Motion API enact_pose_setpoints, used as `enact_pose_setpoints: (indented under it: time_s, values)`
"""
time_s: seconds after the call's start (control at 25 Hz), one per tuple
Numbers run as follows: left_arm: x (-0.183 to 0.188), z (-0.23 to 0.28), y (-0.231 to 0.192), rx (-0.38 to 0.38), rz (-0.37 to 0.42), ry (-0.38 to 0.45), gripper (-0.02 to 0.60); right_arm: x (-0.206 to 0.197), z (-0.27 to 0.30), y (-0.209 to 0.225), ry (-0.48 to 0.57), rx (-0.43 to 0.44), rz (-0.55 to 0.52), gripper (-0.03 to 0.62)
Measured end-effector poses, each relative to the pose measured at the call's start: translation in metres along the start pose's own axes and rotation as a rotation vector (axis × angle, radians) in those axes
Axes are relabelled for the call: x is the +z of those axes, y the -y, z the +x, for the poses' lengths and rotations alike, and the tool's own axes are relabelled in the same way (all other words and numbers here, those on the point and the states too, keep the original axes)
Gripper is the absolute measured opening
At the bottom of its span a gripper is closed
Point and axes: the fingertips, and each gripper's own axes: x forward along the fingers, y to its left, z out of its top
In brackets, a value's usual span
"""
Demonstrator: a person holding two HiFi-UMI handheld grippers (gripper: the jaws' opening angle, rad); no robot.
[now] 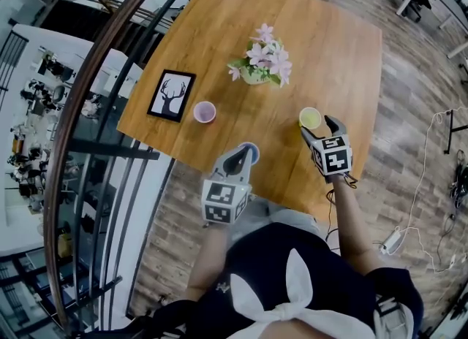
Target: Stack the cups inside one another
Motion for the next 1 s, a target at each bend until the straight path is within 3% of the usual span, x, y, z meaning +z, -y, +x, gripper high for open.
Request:
enact_pose_setpoints:
  time_s: [0.28,1.0]
  values:
    - [-0.007,0.001,-0.008,0.012,-0.009,-0.014,0.015,-0.01,0.021,0.003,-0.03,0.015,0.012,0.37]
    - [-0.016,0.0,-0.02,0.027,-0.034,-0.031,0.015,-0.03,0.052,0.011,-0.11,0.023,0.034,0.367]
